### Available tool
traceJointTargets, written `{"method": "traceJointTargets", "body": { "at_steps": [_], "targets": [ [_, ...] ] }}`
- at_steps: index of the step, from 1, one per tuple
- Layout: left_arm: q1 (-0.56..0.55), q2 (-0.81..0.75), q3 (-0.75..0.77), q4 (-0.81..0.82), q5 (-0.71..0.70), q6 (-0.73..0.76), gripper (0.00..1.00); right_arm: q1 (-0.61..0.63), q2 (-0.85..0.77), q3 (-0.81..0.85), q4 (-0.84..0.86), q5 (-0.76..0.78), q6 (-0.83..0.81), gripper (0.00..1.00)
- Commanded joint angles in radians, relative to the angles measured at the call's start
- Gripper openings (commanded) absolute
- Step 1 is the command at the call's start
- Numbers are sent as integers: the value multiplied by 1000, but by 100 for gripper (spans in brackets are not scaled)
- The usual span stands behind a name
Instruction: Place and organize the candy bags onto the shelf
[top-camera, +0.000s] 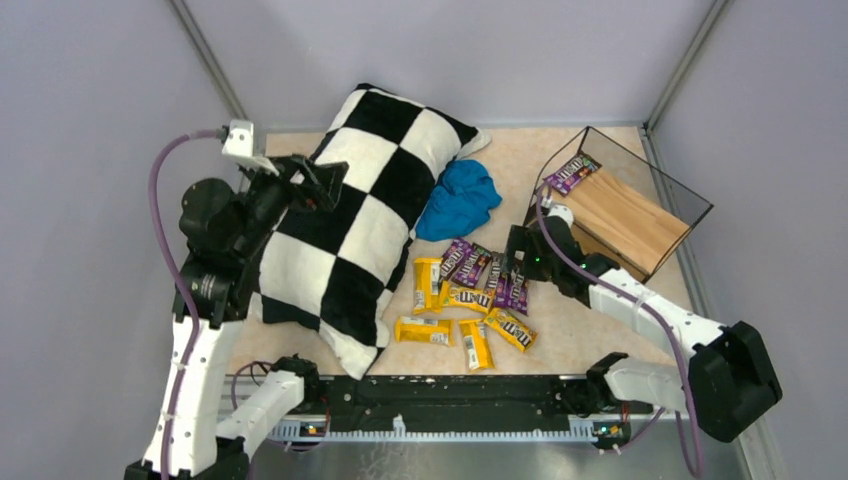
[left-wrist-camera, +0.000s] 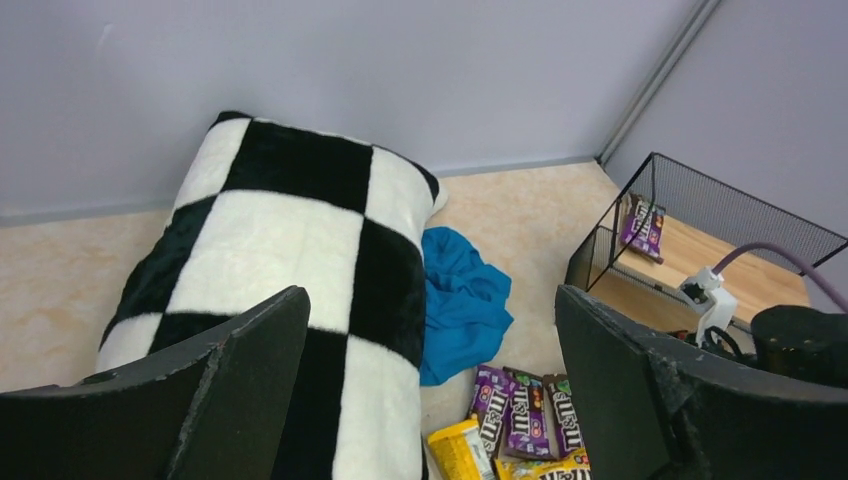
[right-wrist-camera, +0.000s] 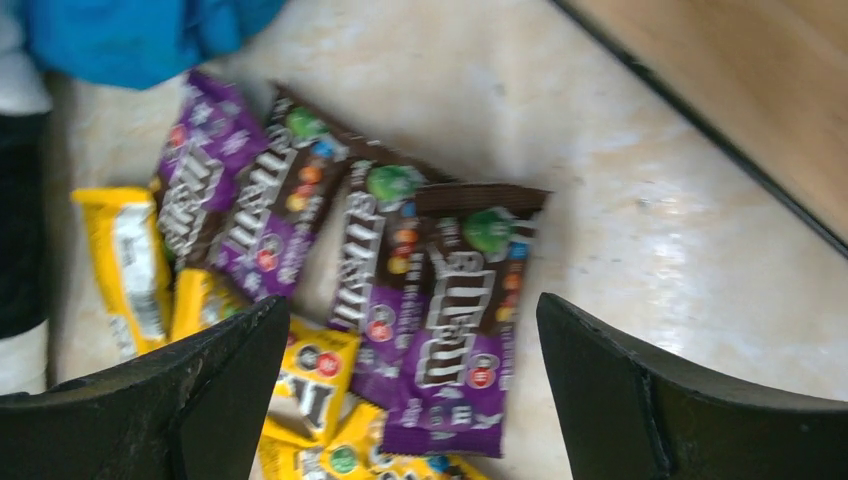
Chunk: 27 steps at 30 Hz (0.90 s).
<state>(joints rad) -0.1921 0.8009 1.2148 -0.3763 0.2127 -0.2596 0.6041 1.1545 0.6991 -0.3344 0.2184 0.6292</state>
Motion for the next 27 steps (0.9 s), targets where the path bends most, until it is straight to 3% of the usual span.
{"method": "traceJointTargets", "body": {
  "at_steps": [1,4,11,27],
  "targets": [
    [-4,134,209,65,57,-16,99,-94,-31,-44,50,-41,-15,92],
    [-4,171,238,78,72,8,98,-99,-14,-73,78,-45,-16,92],
    [-12,68,-34,234,-12,67,98,-100,55,-130,157,-91,0,89],
    [-60,23,-119,252,-26,79,99,-80,135,-178,270,-86,15,73]
  ]
}}
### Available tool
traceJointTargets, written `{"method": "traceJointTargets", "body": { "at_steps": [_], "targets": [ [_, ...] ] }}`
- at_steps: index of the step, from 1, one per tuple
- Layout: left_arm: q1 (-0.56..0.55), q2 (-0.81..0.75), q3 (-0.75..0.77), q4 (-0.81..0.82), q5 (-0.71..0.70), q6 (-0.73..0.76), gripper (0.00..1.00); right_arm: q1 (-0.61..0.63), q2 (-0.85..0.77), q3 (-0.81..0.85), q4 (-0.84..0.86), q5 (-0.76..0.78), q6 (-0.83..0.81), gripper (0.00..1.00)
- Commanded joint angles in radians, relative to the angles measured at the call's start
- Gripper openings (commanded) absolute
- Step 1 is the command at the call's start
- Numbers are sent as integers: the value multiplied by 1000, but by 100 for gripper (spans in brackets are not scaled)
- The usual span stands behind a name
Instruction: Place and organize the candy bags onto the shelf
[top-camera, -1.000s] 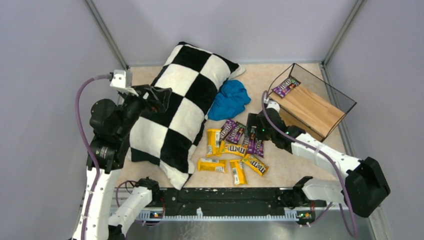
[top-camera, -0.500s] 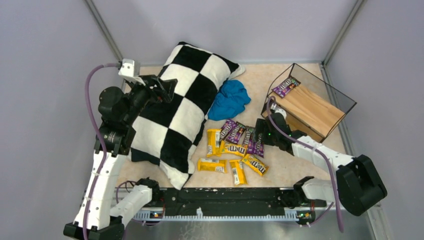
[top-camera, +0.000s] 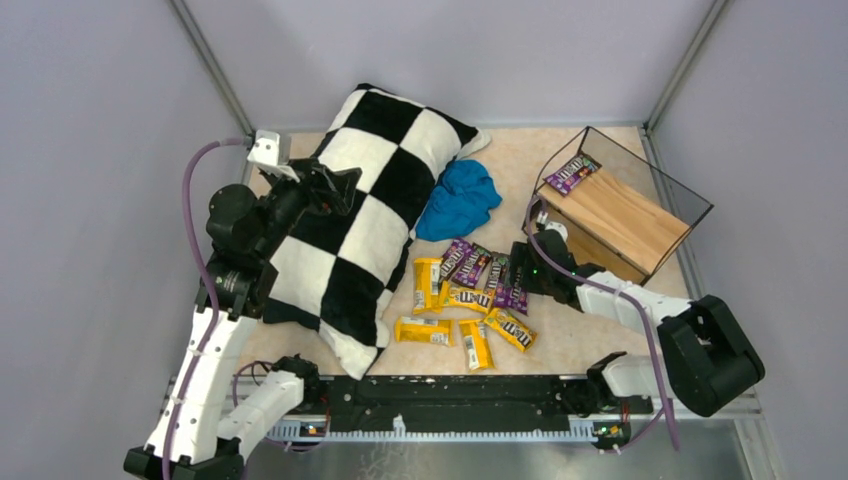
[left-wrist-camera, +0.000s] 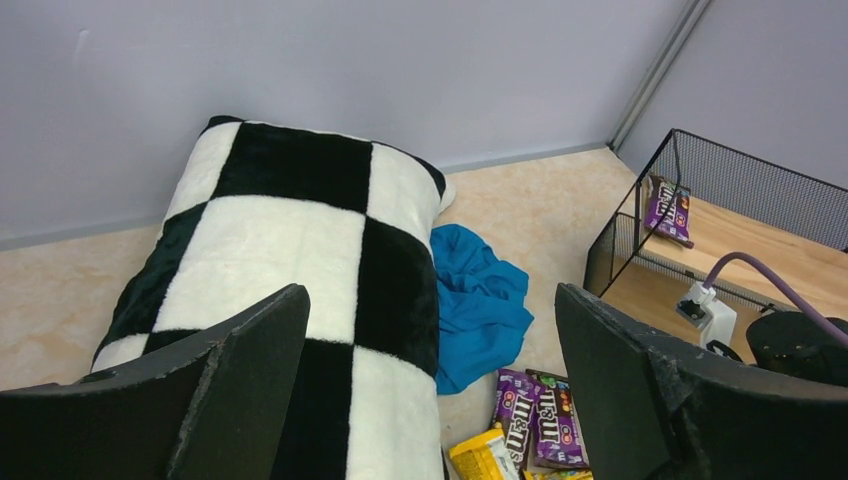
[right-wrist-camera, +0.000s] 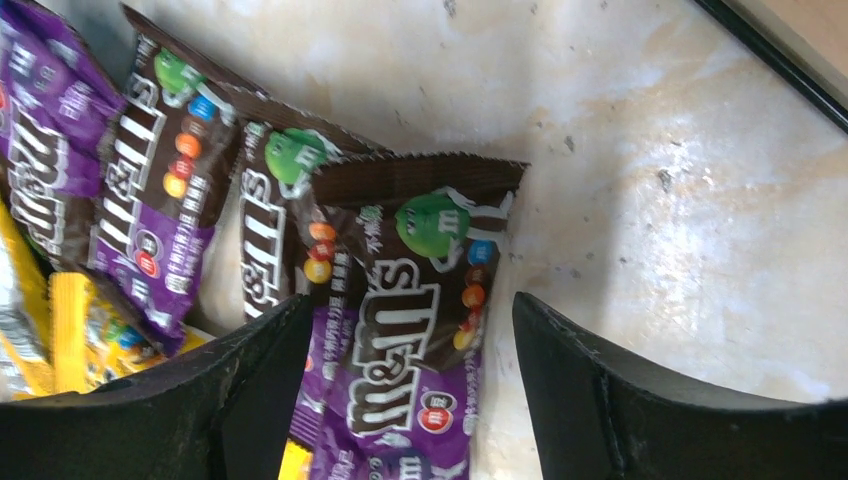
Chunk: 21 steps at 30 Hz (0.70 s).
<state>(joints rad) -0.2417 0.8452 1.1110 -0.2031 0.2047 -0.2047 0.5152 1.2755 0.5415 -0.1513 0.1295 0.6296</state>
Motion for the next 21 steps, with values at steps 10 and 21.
{"method": "traceJointTargets", "body": {
  "at_steps": [10,21],
  "targets": [
    [-28,-44,-51,113,-25,3,99,70,27,-53,175,8,76,52],
    [-28,-7,-54,118,31,-20,98,75,-128,-131,209,87,90,39]
  ]
}}
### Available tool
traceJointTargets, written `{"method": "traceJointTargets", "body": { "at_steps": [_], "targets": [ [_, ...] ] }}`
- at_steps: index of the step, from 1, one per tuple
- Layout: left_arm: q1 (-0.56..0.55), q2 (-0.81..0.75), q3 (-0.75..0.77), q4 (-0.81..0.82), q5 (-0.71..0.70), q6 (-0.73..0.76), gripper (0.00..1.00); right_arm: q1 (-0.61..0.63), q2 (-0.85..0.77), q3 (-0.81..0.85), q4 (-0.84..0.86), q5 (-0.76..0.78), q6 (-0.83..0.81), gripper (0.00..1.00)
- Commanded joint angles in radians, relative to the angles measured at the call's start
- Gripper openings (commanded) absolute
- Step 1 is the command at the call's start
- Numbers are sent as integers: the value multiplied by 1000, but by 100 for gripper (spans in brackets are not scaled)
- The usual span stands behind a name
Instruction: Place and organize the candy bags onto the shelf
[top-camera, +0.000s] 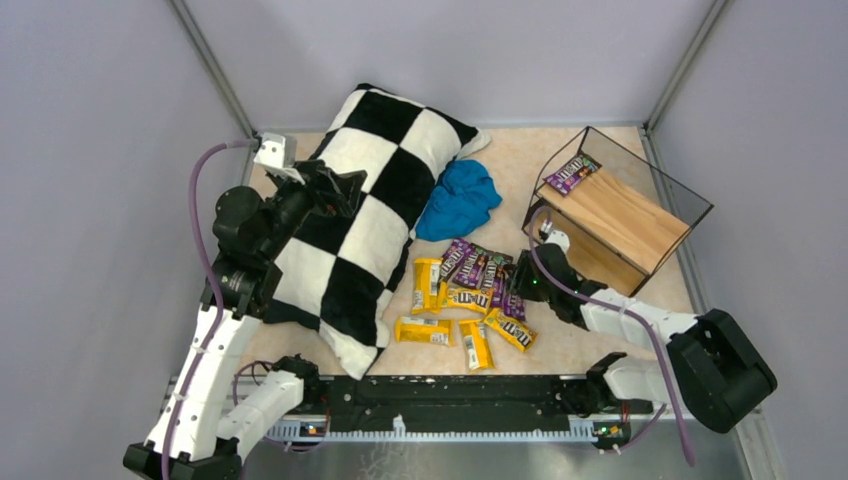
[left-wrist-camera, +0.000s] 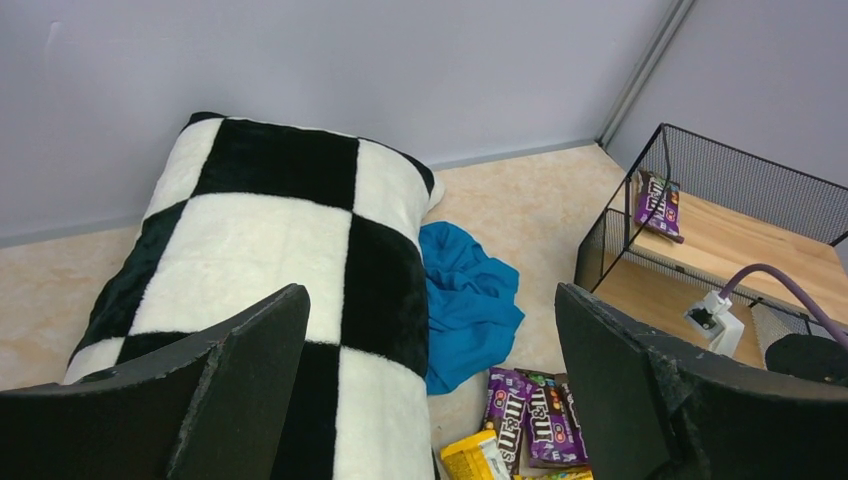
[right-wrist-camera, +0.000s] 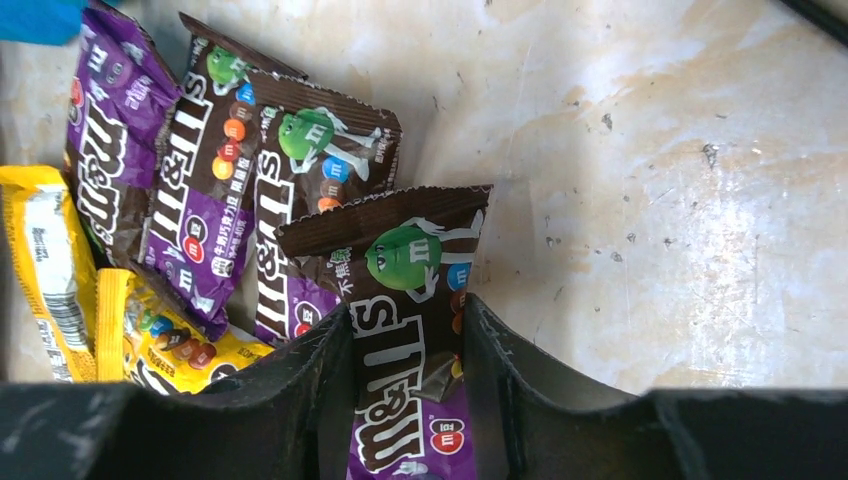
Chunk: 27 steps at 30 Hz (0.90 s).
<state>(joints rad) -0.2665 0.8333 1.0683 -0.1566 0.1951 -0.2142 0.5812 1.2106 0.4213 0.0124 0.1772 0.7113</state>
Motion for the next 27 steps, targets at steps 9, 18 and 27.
{"method": "traceJointTargets", "body": {
  "at_steps": [9,18,27],
  "targets": [
    [-4,10,-9,71,67,-16,98,9,-204,78,-121,44,-25,30],
    [-5,17,-7,71,80,-19,98,9,-386,362,-387,155,-122,30],
    [-5,15,-11,78,88,-25,98,-42,-269,680,-602,538,-185,26]
  ]
}}
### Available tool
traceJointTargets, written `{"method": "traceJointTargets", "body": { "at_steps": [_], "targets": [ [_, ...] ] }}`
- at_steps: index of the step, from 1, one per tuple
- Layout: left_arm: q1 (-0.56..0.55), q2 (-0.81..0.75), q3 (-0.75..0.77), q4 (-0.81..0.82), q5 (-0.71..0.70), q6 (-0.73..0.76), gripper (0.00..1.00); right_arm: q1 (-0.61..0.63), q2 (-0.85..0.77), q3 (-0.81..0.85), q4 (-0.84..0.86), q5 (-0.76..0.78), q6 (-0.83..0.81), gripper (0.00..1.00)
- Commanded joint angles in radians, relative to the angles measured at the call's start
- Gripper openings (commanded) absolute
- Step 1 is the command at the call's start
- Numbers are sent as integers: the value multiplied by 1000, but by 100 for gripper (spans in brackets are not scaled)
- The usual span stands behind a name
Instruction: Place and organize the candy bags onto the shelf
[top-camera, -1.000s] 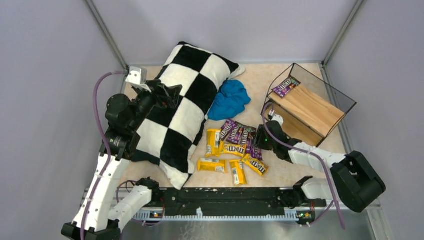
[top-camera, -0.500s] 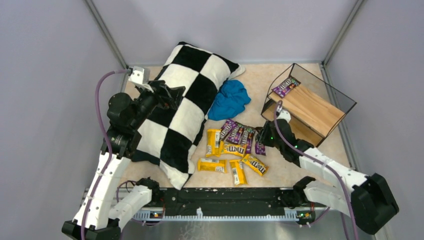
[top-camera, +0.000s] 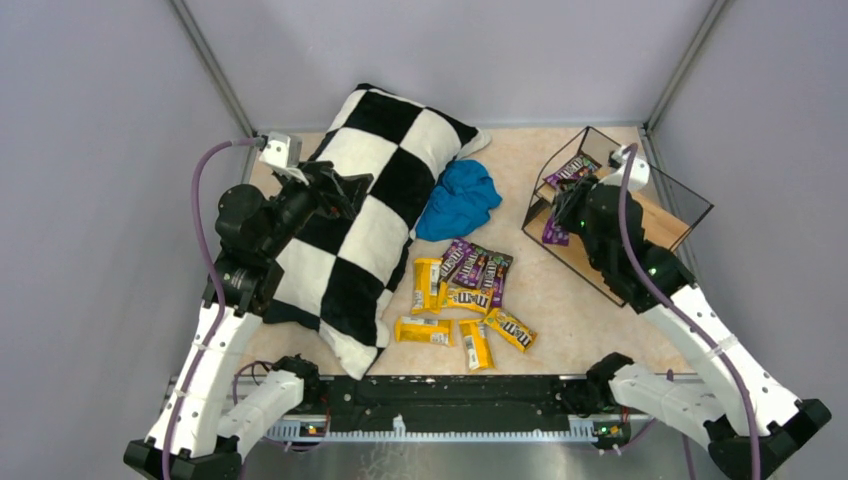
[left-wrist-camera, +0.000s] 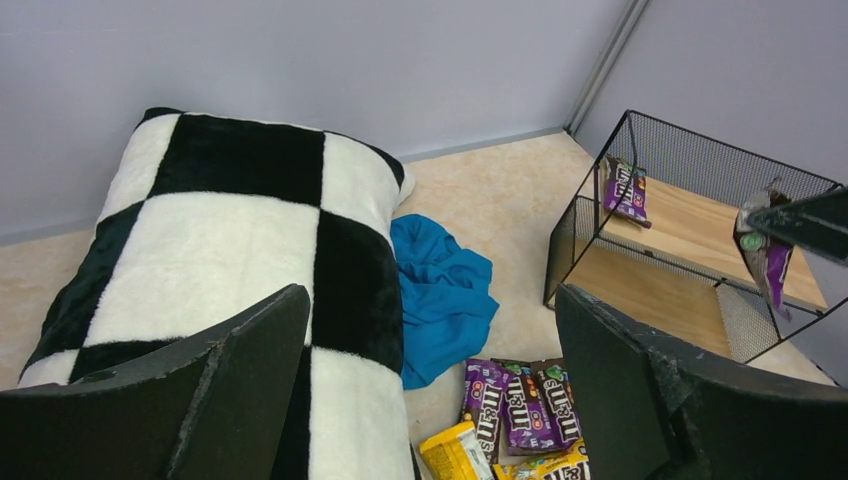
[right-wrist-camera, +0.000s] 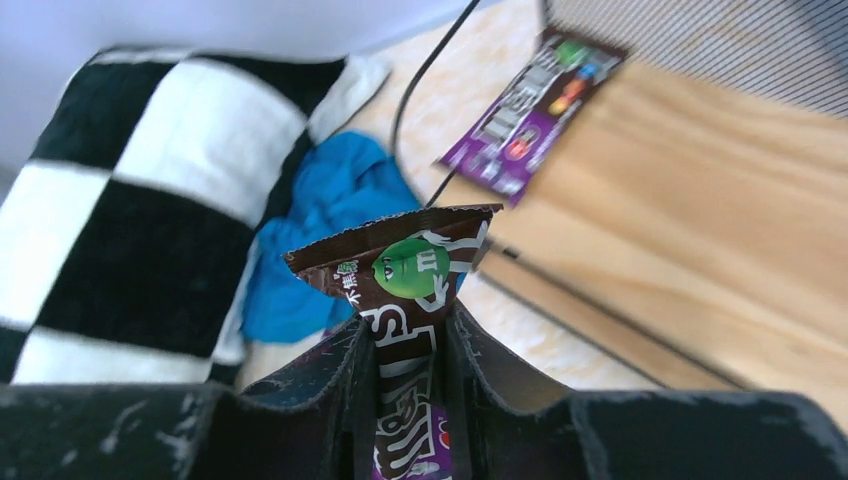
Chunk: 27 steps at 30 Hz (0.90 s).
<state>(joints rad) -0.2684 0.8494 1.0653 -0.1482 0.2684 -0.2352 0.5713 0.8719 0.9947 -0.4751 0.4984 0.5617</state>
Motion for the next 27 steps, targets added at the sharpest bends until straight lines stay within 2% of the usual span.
{"method": "traceJointTargets", "body": {
  "at_steps": [1,6,15,27],
  "targets": [
    [-3,0,-9,70,17,-4,98,-47,89,118,-110,229,-36,26],
    [-3,0,-7,66,20,-6,98,-140,182,150,-72,262,-24,25],
    [-10,7,-11,69,23,-3,99,-317,334,174,-32,269,93,22],
    [-45,16,-11,67,31,-1,99,-366,497,263,-60,299,301,20]
  ]
}}
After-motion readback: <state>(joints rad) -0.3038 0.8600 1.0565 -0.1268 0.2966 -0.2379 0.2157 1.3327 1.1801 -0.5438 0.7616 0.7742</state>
